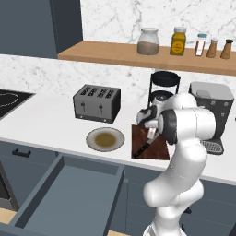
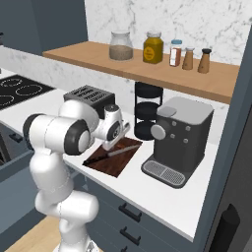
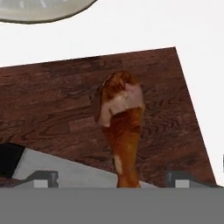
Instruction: Pick up the knife from the drawer and place it on the cutting board. Then place the meat from the plate to the cutting board.
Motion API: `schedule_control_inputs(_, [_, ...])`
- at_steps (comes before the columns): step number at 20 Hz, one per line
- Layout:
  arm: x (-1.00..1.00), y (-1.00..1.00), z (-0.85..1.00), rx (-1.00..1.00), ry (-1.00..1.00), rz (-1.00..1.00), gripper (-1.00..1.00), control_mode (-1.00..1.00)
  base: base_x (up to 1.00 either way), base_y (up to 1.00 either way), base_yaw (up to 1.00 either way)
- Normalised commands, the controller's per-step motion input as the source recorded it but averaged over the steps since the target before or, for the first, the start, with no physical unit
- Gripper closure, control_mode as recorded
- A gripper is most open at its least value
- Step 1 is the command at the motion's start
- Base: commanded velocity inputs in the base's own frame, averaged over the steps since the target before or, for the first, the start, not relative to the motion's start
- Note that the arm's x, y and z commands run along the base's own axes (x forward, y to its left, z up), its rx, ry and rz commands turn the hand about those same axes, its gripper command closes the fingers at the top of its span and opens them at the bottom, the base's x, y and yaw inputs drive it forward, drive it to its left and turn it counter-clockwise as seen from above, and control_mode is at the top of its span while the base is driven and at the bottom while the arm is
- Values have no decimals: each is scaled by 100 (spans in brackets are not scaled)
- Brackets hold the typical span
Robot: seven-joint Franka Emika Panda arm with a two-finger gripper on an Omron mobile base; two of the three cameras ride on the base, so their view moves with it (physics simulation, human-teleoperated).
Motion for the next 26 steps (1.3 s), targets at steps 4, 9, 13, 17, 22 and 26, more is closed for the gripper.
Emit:
schedule_control_inputs(4, [-53, 13, 39, -1, -11, 1, -100, -100, 0, 0, 0])
schedule_control_inputs(9, [-68, 25, 39, -6, -7, 0, -100, -100, 0, 0, 0])
schedule_control_inputs(13, [-78, 26, 65, -9, -9, 0, -100, -100, 0, 0, 0])
schedule_control_inputs(17, [-77, 18, 78, -10, -8, 0, -100, -100, 0, 0, 0])
schedule_control_inputs(22, [-81, 4, 84, -8, -4, 0, -100, -100, 0, 0, 0])
schedule_control_inputs(26, [-81, 1, 86, -9, -5, 0, -100, -100, 0, 0, 0])
